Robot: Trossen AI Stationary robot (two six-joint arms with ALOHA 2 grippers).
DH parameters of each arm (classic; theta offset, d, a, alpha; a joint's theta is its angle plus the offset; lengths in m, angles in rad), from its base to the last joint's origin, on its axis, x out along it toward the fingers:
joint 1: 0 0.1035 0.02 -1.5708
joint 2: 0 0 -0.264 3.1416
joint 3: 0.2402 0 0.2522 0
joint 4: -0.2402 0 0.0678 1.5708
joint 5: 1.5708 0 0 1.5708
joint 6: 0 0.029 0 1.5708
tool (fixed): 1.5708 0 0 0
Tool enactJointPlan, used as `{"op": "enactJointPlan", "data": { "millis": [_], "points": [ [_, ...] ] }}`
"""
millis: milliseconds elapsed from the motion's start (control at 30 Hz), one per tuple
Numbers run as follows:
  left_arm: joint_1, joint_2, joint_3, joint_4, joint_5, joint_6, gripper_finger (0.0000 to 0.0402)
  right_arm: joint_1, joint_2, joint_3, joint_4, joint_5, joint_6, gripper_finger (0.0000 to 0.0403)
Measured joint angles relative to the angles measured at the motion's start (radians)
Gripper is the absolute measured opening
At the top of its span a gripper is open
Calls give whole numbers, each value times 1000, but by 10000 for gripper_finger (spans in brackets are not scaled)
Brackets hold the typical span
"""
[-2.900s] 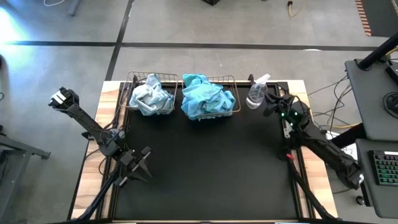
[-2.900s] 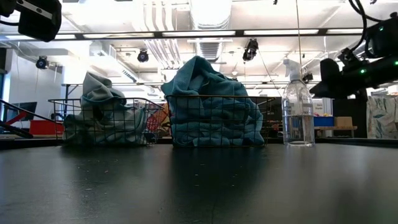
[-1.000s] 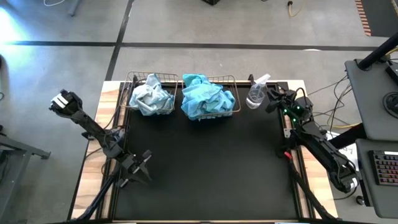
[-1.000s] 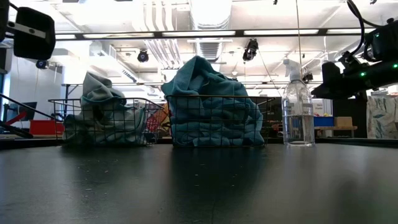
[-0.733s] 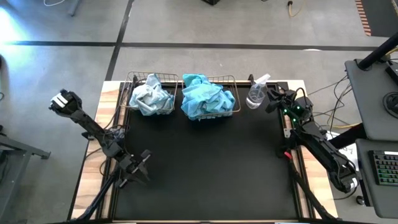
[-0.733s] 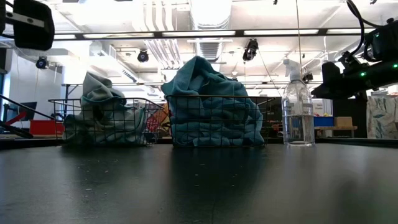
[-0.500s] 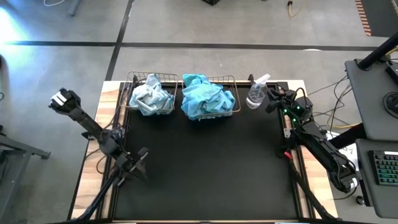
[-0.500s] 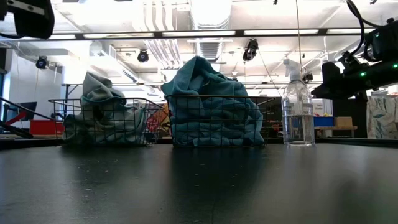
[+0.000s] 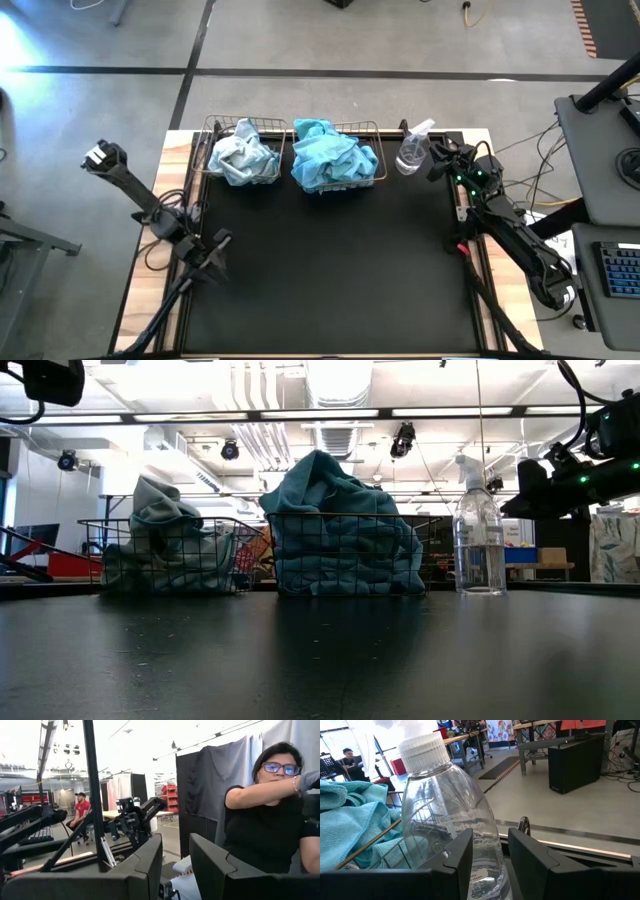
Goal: Sort microfiber towel by color & place in baskets
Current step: Return to Home Position
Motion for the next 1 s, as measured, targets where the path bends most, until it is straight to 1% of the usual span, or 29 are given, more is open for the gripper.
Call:
{"op": "enactJointPlan", "data": {
  "millis": [300, 733, 800, 833, 933, 1000],
  "points": [
    [0, -229, 0, -249, 0, -27, 84, 0, 0, 0, 0, 0, 1, 118],
    [0, -582, 0, -700, -11, -55, 84, 0, 0, 0, 0, 0, 0, 118],
    [-1, -622, 0, -769, -76, -52, 84, 0, 0, 0, 0, 0, 0, 118],
    [-1, -640, 0, -798, -137, -53, 84, 0, 0, 0, 0, 0, 0, 118],
    [0, -659, 0, -828, -374, -101, 84, 0, 0, 0, 0, 0, 0, 118],
    [2, -659, 0, -824, -501, -144, 84, 0, 0, 0, 0, 1, 0, 118]
  ]
}}
